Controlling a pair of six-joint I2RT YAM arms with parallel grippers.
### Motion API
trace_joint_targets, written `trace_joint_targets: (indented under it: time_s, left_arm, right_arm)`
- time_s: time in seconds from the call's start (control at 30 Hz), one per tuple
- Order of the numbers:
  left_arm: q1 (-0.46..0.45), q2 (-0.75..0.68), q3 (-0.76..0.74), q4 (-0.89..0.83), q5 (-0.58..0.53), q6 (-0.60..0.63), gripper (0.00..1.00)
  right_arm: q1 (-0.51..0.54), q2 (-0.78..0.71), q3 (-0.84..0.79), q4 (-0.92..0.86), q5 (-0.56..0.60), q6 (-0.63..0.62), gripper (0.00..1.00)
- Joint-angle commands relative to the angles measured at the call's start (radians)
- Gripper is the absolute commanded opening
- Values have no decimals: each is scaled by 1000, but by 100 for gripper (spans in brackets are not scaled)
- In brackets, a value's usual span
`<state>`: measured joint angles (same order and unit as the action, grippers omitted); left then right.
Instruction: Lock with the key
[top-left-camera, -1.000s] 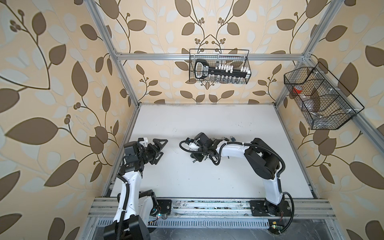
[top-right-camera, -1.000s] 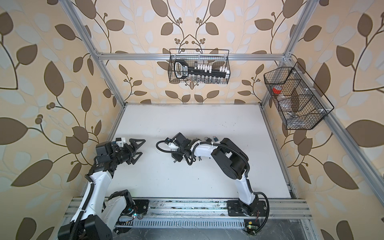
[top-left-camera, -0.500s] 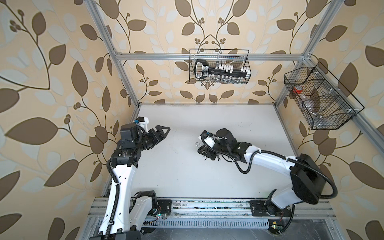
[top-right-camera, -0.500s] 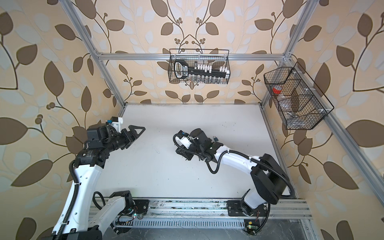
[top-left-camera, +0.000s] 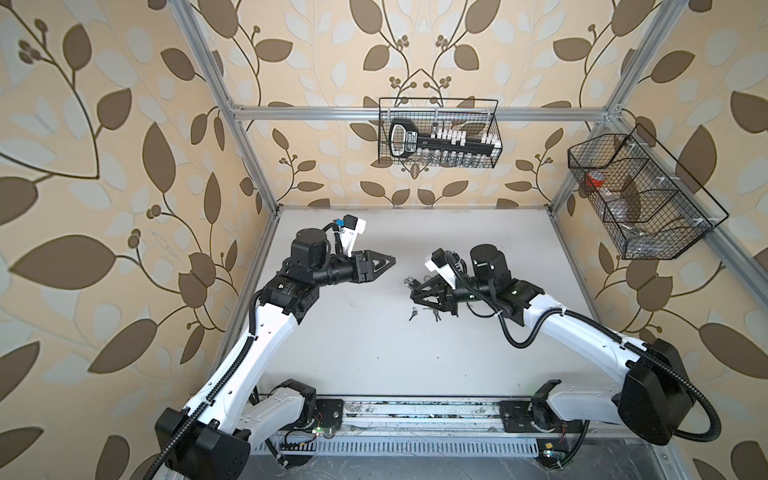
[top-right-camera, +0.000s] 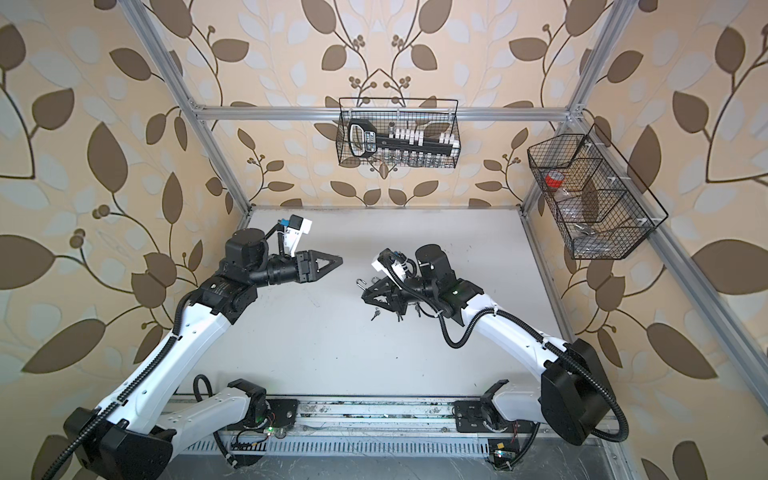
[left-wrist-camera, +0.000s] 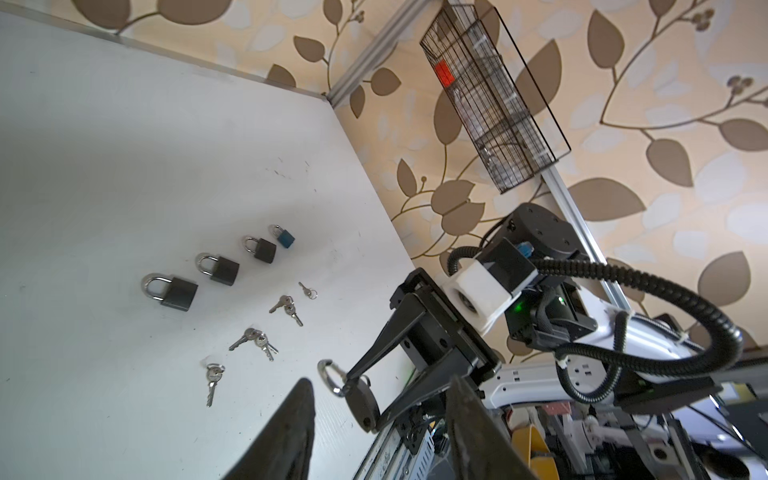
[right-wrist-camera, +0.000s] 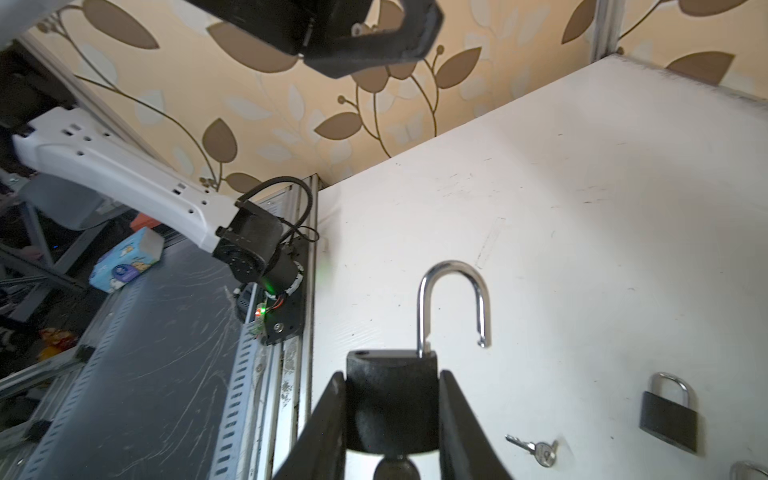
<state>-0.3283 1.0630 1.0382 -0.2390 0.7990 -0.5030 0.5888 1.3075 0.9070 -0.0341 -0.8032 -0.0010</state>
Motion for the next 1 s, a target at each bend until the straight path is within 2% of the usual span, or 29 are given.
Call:
trace_joint_targets:
  time_s: [0.0,0.17,0.37,0.87,0.97]
  left_arm:
    - [-52,15,46,71,71,57,49]
    - [-123,61,69,50,104,106,41]
    - [-171,105,71,13,121,142,40]
    - [-184,119,69,-39,118,184,38]
    - [-184,114,70,-42,117,183,35]
  right_arm:
    - [3,-30,38,-16,-122,-19,0]
    - [1,-34,50,-16,-141,-17,0]
    - [1,-42,64,-16,-148,-13,0]
    - [-31,-89,45,18,-122,5,0]
    - [-36,-90,39,20,-112,6,0]
